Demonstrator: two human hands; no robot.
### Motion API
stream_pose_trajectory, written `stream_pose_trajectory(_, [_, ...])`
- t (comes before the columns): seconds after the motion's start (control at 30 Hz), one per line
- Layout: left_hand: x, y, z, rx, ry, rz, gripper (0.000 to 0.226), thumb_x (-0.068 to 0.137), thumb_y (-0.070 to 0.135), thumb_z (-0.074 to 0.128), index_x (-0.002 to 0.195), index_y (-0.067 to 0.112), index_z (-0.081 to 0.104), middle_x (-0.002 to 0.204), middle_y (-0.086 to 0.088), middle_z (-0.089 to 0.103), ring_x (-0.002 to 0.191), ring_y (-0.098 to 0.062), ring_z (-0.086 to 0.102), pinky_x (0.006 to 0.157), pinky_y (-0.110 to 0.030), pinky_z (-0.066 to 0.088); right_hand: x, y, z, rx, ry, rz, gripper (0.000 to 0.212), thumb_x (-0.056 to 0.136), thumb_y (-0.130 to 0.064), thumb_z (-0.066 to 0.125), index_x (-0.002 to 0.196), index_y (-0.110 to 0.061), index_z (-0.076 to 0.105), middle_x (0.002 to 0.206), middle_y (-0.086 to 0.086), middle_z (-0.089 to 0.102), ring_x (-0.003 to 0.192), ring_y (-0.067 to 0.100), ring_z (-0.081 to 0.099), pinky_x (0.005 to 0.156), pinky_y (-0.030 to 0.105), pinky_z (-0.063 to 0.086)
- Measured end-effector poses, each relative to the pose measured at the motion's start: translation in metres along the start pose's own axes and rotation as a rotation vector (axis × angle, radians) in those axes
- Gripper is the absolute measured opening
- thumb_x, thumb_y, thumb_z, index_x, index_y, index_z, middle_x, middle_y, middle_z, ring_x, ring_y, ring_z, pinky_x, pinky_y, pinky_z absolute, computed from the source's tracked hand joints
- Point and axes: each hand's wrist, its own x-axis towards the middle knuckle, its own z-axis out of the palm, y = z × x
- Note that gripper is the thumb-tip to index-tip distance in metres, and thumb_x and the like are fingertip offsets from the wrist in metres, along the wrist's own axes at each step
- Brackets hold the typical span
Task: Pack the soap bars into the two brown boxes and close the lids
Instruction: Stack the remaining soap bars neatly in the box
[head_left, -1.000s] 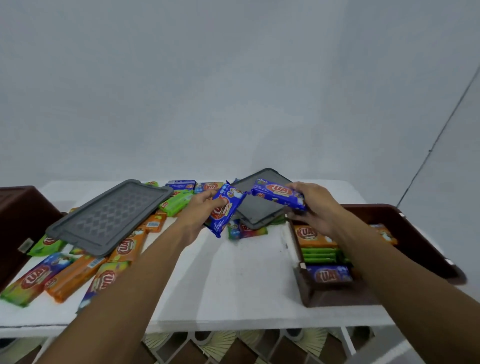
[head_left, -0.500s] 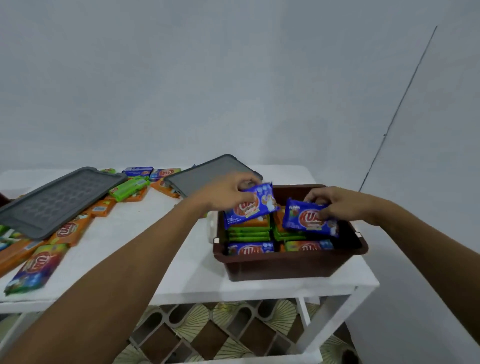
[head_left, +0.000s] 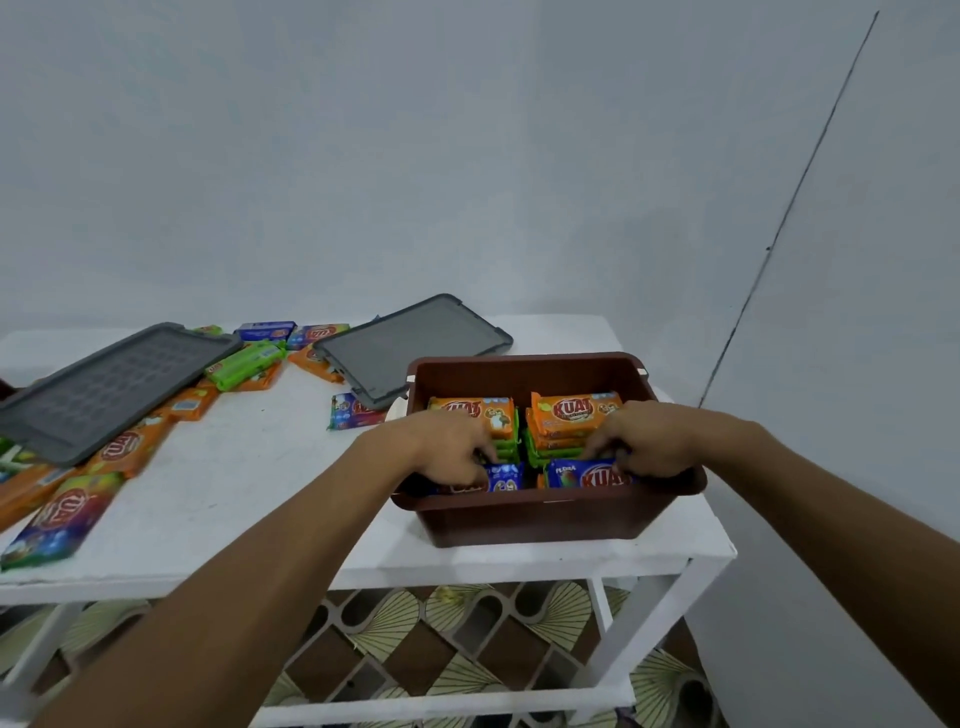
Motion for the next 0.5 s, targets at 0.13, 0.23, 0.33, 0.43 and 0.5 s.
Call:
stream_pose_trajectory(0.13, [-0.004,-0.001,-0.001,-0.042,-0.048,-0.004,0.040,0.094,0.016,0.048,0.132,0.022,0.059,0.139,0.000,0.054,0.124,-0.016,0.050,0.106,-0.036,0.040,0.003,-0.001,-0.010,0.076,-0.077,-0.032,0.034,0.100,-0.017,0.047,0.128,-0.032,0.061,0.135,-0.005,0.055,0.120,0.014,0.052,0.101,0.033,0.048])
stream_pose_trajectory(0.23, [-0.008,-0.003,-0.002,-0.121,-0.017,0.025,0.037,0.094,0.010,0.049,0.127,0.021,0.062,0.132,0.001,0.059,0.116,-0.014,0.056,0.101,-0.035,0.046,0.006,-0.003,-0.009,0.092,-0.019,-0.038,0.027,0.098,-0.020,0.052,0.118,-0.030,0.067,0.126,-0.006,0.062,0.109,0.010,0.059,0.094,0.031,0.053])
stream_pose_trajectory(0.33, [-0.006,-0.012,-0.001,-0.191,0.254,0.019,0.025,0.093,0.013,0.058,0.116,0.019,0.065,0.105,-0.001,0.069,0.090,-0.011,0.066,0.084,-0.036,0.056,0.014,-0.003,-0.003,0.050,0.244,-0.020,0.022,0.094,-0.026,0.058,0.113,-0.027,0.069,0.114,-0.007,0.068,0.092,0.009,0.064,0.080,0.030,0.057])
stream_pose_trajectory(0.43, [0.001,-0.024,-0.003,-0.033,0.371,-0.038,0.028,0.088,0.024,0.067,0.115,0.022,0.060,0.108,0.003,0.062,0.093,-0.012,0.059,0.082,-0.036,0.054,0.025,0.000,0.002,-0.095,0.360,-0.002,0.032,0.086,-0.039,0.066,0.117,-0.033,0.061,0.110,-0.010,0.065,0.087,0.007,0.059,0.073,0.027,0.052])
stream_pose_trajectory(0.5, [0.007,-0.029,-0.005,0.079,0.318,-0.069,0.041,0.083,0.033,0.073,0.119,0.024,0.056,0.115,0.004,0.056,0.104,-0.014,0.053,0.086,-0.036,0.051,0.033,0.003,0.002,-0.155,0.348,-0.001,0.042,0.081,-0.044,0.070,0.120,-0.035,0.057,0.115,-0.010,0.062,0.096,0.011,0.059,0.078,0.031,0.053])
